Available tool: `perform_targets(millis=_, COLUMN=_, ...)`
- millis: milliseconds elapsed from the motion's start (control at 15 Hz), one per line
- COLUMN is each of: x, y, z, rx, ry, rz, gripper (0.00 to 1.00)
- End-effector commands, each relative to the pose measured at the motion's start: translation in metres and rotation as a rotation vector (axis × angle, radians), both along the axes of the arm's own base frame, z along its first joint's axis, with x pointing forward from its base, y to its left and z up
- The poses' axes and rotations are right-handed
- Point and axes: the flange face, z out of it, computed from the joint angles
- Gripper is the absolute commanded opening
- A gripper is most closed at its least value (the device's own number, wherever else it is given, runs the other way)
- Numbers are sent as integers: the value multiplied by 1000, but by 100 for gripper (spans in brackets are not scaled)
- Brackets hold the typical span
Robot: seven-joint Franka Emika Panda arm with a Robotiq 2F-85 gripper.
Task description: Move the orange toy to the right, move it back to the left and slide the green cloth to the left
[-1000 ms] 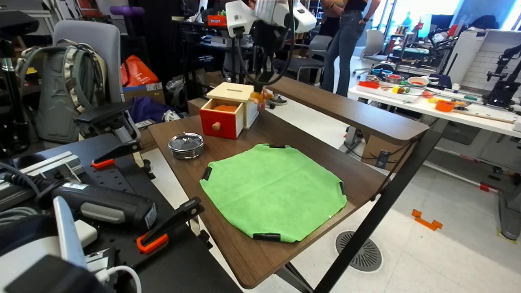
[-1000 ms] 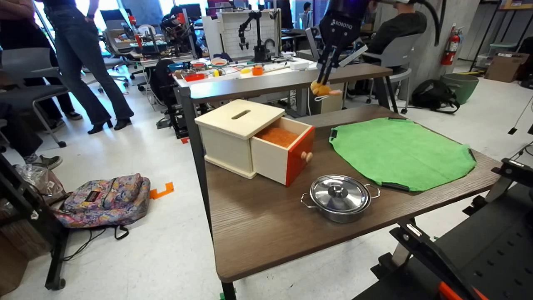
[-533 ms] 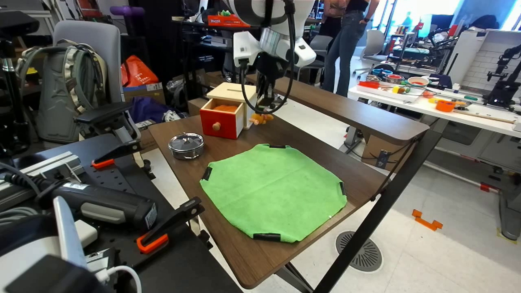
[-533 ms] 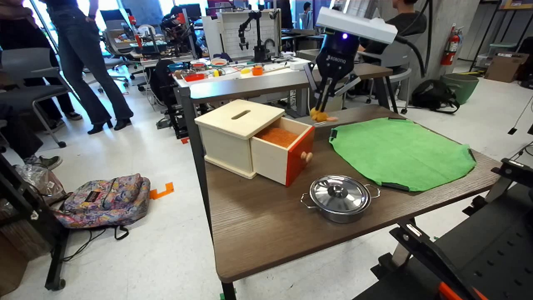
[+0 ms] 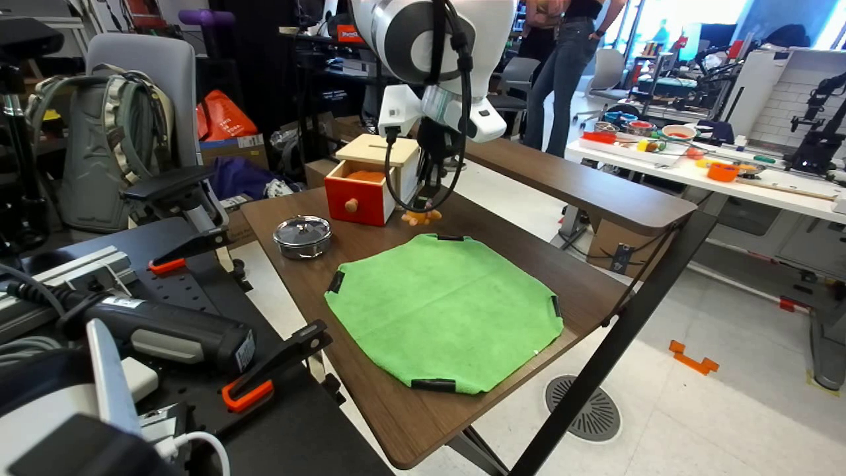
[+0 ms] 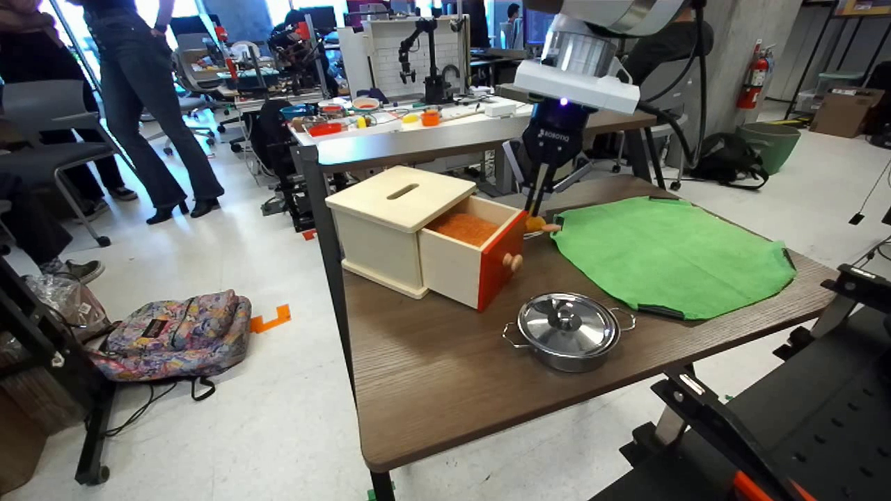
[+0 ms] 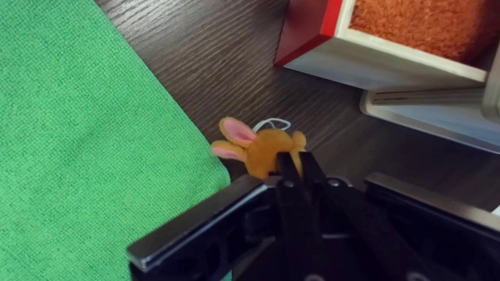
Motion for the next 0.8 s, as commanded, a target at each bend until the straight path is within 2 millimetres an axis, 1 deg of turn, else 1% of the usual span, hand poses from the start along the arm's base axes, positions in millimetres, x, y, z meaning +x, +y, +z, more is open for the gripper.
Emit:
perform_targets(millis=0, x=8, y=3, z=-15, rx=-18, ry=5, rz=-30, gripper=2)
perform_targets(millis=67, x=7, y=4, z=-16, rx=-17, ry=13, rz=-35, gripper=2)
perform_targets(millis=133, x=7, y=4, z=-17, rx=-19, ry=17, rz=-44, gripper=33)
perform_targets(millis=200, x=5, y=5, z=-16, rx=-24, ry=19, rz=-47, gripper=35)
perform_targets(millis=267, x=3, y=7, z=-12, rx=-25, ry=12, rz=-45, gripper=40)
perform_targets(millis=467, x=-5, y=12, z=5, rx=-32, ry=-35, rz=-43, gripper=64)
perform_targets(millis=600, x=-17, y=18, z=24, rx=-42, ry=-86, rz=-43, gripper=77)
perform_targets(millis=733, x=-32, y=22, z=42, rx=-45, ry=-137, rz=-33, gripper=92)
